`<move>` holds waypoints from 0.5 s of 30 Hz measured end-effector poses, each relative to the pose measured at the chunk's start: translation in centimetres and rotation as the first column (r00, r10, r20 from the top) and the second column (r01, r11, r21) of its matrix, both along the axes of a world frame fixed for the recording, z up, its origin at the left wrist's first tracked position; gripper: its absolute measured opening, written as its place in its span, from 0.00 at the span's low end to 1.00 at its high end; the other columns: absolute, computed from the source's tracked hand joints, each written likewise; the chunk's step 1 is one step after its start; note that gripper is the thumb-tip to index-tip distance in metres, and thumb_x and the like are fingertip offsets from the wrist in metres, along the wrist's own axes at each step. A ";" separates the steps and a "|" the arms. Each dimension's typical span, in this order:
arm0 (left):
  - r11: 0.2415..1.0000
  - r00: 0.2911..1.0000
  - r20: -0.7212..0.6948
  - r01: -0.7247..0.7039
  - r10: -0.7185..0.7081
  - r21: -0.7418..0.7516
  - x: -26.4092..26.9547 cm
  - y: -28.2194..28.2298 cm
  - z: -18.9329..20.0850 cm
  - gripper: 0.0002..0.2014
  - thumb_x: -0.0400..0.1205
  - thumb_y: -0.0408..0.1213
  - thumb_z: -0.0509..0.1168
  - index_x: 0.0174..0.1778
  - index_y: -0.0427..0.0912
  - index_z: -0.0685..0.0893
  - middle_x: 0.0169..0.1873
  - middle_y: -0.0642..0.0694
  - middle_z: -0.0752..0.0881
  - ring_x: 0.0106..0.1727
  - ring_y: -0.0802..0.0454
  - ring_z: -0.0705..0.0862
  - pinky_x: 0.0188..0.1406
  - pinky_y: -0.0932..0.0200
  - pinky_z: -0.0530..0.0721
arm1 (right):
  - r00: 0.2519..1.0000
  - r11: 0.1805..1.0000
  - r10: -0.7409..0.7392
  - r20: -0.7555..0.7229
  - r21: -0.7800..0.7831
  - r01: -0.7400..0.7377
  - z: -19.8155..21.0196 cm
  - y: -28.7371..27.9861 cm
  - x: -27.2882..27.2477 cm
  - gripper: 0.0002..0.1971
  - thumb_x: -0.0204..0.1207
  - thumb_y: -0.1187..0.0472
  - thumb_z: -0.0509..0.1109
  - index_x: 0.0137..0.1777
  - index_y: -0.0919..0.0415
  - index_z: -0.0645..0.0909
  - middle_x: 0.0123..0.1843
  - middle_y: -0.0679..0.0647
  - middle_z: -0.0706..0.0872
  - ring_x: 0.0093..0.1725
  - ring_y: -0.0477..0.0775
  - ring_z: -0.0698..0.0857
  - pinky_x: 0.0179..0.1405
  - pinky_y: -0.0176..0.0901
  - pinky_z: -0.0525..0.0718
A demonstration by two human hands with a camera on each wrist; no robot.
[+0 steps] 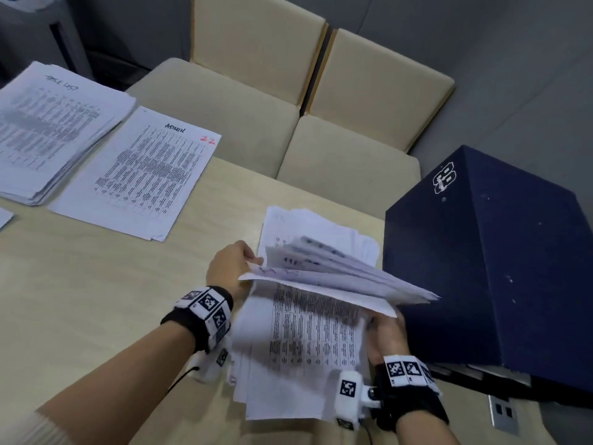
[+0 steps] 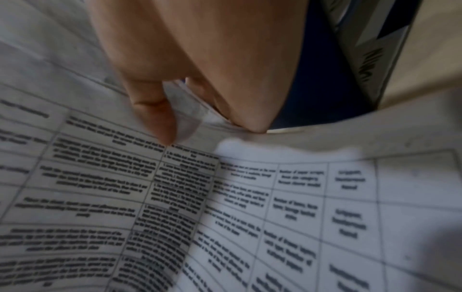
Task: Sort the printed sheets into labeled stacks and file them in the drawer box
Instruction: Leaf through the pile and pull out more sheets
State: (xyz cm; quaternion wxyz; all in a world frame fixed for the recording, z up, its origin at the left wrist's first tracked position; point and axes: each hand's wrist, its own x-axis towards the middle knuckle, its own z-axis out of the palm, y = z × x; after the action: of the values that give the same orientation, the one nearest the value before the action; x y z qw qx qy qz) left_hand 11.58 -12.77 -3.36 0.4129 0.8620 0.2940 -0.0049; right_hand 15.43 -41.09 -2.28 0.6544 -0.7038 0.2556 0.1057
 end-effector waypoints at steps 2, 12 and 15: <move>0.997 0.992 -0.106 0.073 -0.070 0.019 -0.1 0.4 -0.4 0.13 0.77 0.47 0.75 0.43 0.45 0.78 0.40 0.46 0.85 0.41 0.44 0.82 0.36 0.56 0.76 | 0.998 0.997 -0.062 0.001 0.056 0.061 0.0 0.1 -0.8 0.14 0.63 0.56 0.72 0.48 0.60 0.85 0.43 0.64 0.88 0.45 0.64 0.87 0.51 0.55 0.81; 0.890 0.941 -0.192 0.329 -0.280 0.315 -0.4 0.2 0.5 0.13 0.82 0.37 0.62 0.30 0.44 0.77 0.27 0.47 0.80 0.32 0.42 0.83 0.29 0.58 0.75 | 0.996 0.985 -0.080 -0.046 0.148 0.086 -0.3 -0.6 -1.1 0.12 0.80 0.77 0.60 0.42 0.60 0.75 0.44 0.60 0.83 0.32 0.41 0.85 0.37 0.30 0.83; 0.817 0.939 -0.200 0.344 -0.281 0.462 -0.7 0.4 2.0 0.20 0.88 0.50 0.57 0.36 0.43 0.83 0.28 0.46 0.78 0.31 0.43 0.79 0.29 0.57 0.73 | 0.988 0.991 -0.049 -0.144 0.119 0.066 0.1 -0.5 -0.1 0.20 0.87 0.75 0.49 0.39 0.53 0.70 0.37 0.48 0.79 0.24 0.30 0.82 0.28 0.22 0.79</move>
State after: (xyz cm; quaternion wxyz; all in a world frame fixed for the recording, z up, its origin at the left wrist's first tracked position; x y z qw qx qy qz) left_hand 10.90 -12.42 -1.33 0.1554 0.9727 0.1646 -0.0507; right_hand 15.28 -41.60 -2.15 0.6797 -0.6452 0.3142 0.1516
